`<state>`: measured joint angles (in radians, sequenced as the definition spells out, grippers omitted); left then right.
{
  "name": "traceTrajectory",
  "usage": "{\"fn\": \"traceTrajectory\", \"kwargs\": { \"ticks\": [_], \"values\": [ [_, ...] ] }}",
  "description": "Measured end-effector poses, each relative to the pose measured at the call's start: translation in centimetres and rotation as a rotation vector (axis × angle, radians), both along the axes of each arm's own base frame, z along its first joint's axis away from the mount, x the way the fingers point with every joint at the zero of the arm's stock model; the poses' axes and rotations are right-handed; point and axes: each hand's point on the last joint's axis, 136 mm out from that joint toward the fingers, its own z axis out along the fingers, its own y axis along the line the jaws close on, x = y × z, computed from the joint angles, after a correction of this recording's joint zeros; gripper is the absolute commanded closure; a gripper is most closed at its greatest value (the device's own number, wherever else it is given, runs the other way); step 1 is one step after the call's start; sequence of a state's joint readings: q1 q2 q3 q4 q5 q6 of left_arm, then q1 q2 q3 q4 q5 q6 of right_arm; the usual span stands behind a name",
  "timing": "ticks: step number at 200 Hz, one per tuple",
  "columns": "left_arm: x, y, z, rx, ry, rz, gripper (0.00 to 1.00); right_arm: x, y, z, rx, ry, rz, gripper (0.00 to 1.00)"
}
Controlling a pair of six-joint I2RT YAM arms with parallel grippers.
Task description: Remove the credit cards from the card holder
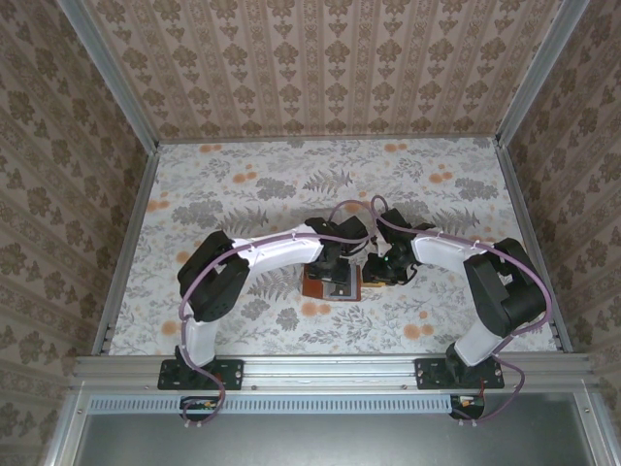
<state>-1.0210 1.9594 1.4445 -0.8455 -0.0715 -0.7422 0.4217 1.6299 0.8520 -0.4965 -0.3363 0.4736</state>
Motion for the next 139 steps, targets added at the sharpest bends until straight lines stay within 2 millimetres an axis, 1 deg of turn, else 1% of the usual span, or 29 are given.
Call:
{"fn": "traceTrajectory", "kwargs": {
  "ticks": [18, 36, 48, 70, 84, 95, 120, 139],
  "values": [
    [0.1, 0.3, 0.2, 0.017, -0.009, -0.002, 0.51, 0.0, 0.0, 0.0, 0.0, 0.0, 0.0, 0.71],
    [0.1, 0.6, 0.2, 0.03, -0.012, -0.005, 0.6, 0.0, 0.0, 0.0, 0.0, 0.0, 0.0, 0.71],
    [0.2, 0.6, 0.2, 0.034, -0.013, -0.009, 0.64, 0.0, 0.0, 0.0, 0.0, 0.001, 0.0, 0.71],
    [0.2, 0.7, 0.2, 0.036, -0.017, -0.011, 0.63, 0.1, 0.0, 0.1, 0.0, -0.003, 0.0, 0.71],
    [0.3, 0.8, 0.2, 0.043, -0.021, -0.013, 0.59, 0.1, 0.0, 0.1, -0.003, -0.004, -0.001, 0.71],
    [0.3, 1.0, 0.2, 0.052, -0.024, -0.013, 0.57, 0.1, -0.1, 0.1, -0.009, -0.001, -0.001, 0.71],
    [0.3, 2.0, -0.1, 0.095, -0.034, -0.018, 0.55, 0.0, -0.3, 0.2, -0.019, 0.007, -0.002, 0.71],
    [0.1, 3.3, -0.6, 0.15, -0.034, -0.025, 0.54, -0.1, -0.3, 0.3, -0.023, 0.012, 0.0, 0.71]
  ]
}}
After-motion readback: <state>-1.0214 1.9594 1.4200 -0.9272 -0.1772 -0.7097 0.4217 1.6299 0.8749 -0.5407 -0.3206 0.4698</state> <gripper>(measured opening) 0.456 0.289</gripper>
